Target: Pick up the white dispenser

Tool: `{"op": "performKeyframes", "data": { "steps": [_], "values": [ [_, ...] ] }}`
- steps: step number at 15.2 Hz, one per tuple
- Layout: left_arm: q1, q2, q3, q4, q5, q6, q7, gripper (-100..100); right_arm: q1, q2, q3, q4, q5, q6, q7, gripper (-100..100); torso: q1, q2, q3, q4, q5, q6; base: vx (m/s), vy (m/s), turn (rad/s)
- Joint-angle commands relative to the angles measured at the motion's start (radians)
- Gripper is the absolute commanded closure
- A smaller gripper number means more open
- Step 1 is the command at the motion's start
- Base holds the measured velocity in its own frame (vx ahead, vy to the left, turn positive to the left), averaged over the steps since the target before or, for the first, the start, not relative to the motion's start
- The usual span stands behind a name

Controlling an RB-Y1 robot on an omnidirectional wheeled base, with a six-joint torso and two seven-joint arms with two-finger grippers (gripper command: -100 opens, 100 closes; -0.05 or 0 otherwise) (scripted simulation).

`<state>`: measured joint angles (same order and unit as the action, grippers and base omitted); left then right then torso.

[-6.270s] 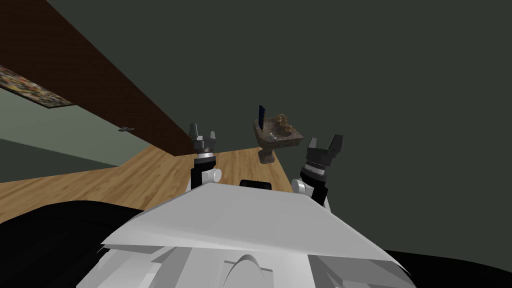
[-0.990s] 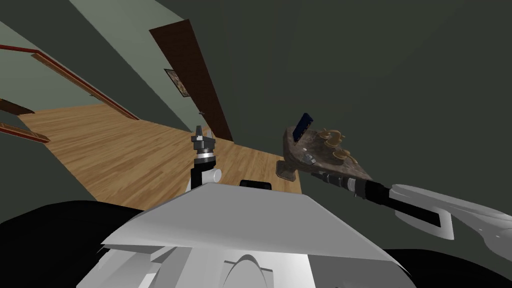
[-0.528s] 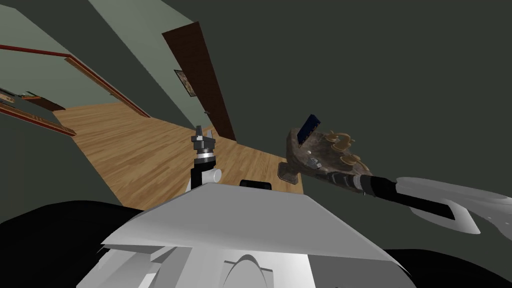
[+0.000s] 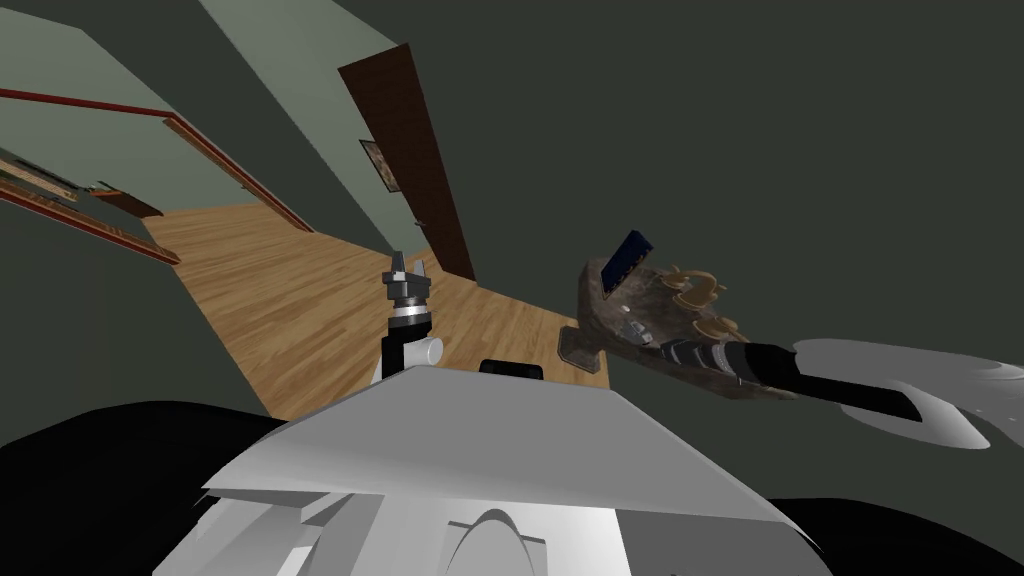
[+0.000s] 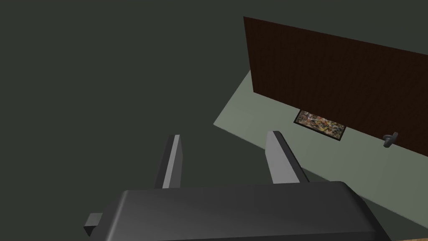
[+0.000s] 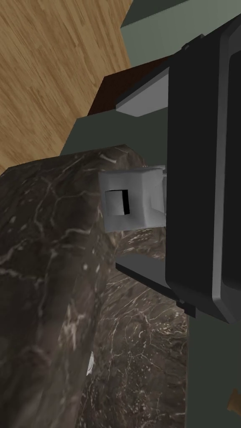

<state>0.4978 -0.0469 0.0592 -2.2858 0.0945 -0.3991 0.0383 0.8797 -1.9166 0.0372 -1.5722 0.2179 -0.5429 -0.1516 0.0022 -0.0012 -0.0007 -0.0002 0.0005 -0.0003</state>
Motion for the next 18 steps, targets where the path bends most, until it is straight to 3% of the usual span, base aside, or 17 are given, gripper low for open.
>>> {"op": "performKeyframes", "data": {
  "steps": [1, 3, 4, 5, 9, 10, 13, 15, 17, 18],
  "values": [
    [0.000, 0.000, 0.000, 0.000, 0.000, 0.000, 0.000, 0, 0.033, -0.023, -0.026, 0.009, 0.008, 0.000, -0.008, -100, 0.000, 0.000, 0.000, 0.000, 0.000, 0.000, 0.010, 0.014, 0.097],
    [0.000, 0.000, 0.000, 0.000, 0.000, 0.000, 0.000, 0, 0.046, -0.079, -0.026, 0.030, 0.019, 0.001, -0.018, -100, 0.000, 0.000, 0.000, 0.000, 0.000, 0.000, 0.017, 0.023, 0.127],
    [0.000, 0.000, 0.000, 0.000, 0.000, 0.000, 0.000, 0, 0.056, -0.083, -0.039, 0.030, 0.019, 0.001, -0.018, -100, 0.001, -0.001, -0.001, 0.000, 0.000, -0.001, 0.022, 0.030, 0.111],
    [0.000, 0.000, 0.000, 0.000, 0.000, 0.000, 0.000, 0, 0.046, -0.083, -0.026, 0.030, 0.019, 0.001, -0.018, -100, 0.002, -0.001, -0.001, 0.000, 0.000, 0.000, 0.016, 0.018, 0.027],
    [0.000, 0.000, 0.000, 0.000, 0.000, 0.000, 0.000, 0, 0.061, -0.151, -0.025, 0.051, 0.032, 0.001, -0.030, -100, 0.002, -0.001, 0.000, 0.000, 0.000, 0.000, 0.013, 0.026, 0.089],
    [0.000, 0.000, 0.000, 0.000, 0.000, 0.000, 0.000, 0, 0.045, -0.136, -0.014, 0.045, 0.031, 0.001, -0.030, -100, 0.002, -0.001, 0.000, 0.000, 0.000, 0.000, 0.010, 0.017, 0.033],
    [0.000, 0.000, 0.000, 0.000, 0.000, 0.000, 0.000, 0, 0.056, -0.081, 0.001, 0.039, 0.045, 0.026, -0.003, -100, 0.000, -0.001, 0.000, 0.000, 0.000, 0.000, 0.033, 0.006, 0.109],
    [0.000, 0.000, 0.000, 0.000, 0.000, 0.000, 0.000, 0, 0.042, -0.071, 0.008, 0.038, 0.047, 0.030, 0.001, -100, -0.001, -0.001, -0.001, 0.000, -0.001, 0.001, 0.041, -0.002, 0.058],
    [0.000, 0.000, 0.000, 0.000, 0.000, 0.000, 0.000, 0, 0.058, -0.071, 0.004, 0.038, 0.047, 0.030, 0.001, -100, -0.001, -0.001, 0.000, 0.000, -0.001, 0.001, 0.017, 0.000, 0.001],
    [0.000, 0.000, 0.000, 0.000, 0.000, 0.000, 0.000, 0, 0.064, -0.042, 0.011, 0.035, 0.053, 0.042, 0.015, -100, -0.001, 0.000, 0.000, 0.000, -0.001, 0.001, 0.019, 0.006, 0.077]
  ]
}}
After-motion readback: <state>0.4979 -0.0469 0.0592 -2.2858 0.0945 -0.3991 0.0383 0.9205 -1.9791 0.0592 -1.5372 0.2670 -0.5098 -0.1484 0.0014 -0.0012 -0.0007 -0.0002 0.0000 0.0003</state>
